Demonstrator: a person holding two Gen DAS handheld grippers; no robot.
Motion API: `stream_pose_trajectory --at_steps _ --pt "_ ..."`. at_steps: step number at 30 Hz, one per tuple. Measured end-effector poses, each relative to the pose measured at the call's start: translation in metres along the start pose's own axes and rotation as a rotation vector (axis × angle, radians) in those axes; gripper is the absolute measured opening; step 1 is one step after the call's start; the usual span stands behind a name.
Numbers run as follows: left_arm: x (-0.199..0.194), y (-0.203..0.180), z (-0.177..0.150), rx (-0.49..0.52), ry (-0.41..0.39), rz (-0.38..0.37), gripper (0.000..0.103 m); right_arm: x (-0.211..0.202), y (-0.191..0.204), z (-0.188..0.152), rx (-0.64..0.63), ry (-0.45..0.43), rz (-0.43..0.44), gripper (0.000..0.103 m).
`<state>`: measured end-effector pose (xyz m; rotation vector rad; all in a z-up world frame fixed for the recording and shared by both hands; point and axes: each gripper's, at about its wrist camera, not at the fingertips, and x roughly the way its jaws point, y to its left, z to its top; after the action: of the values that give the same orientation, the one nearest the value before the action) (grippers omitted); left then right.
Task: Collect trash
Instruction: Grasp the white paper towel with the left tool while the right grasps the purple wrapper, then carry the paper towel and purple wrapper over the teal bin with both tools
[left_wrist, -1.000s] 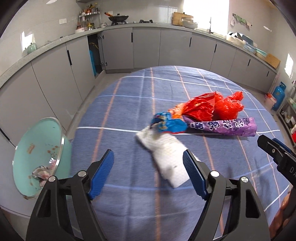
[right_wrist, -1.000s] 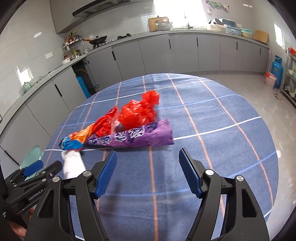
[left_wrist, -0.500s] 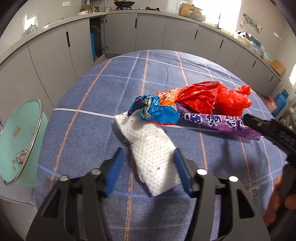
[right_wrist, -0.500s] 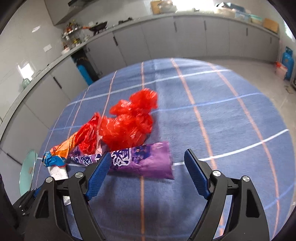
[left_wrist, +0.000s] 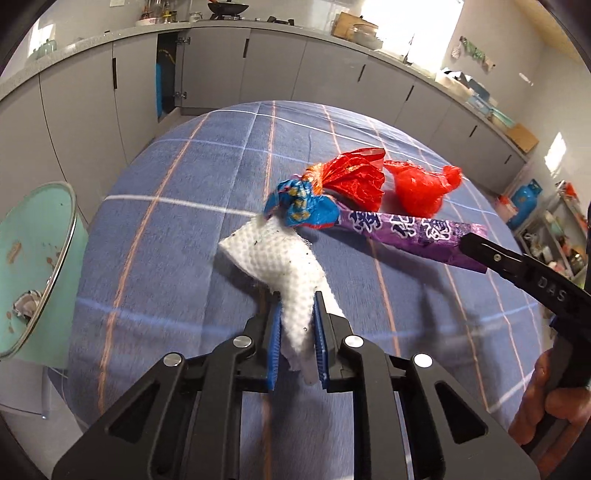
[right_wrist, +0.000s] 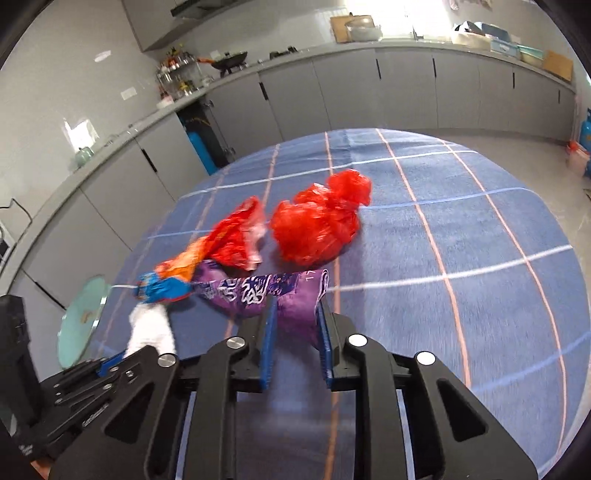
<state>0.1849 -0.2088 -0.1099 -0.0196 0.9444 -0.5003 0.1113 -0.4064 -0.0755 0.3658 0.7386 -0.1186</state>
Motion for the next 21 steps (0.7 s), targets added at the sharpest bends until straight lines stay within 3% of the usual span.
stream_pose_trajectory --at_steps 9,21 --pt "-0.033 0.018 -0.016 -0.007 -0.031 0.004 0.016 -0.059 0.030 -0.018 -0.030 -0.089 0.031 0.010" --pt "-0.077 0.021 -0.006 0.029 -0.150 0.022 0.017 -0.102 0.053 -0.002 -0.063 -0.196 0.048 0.006"
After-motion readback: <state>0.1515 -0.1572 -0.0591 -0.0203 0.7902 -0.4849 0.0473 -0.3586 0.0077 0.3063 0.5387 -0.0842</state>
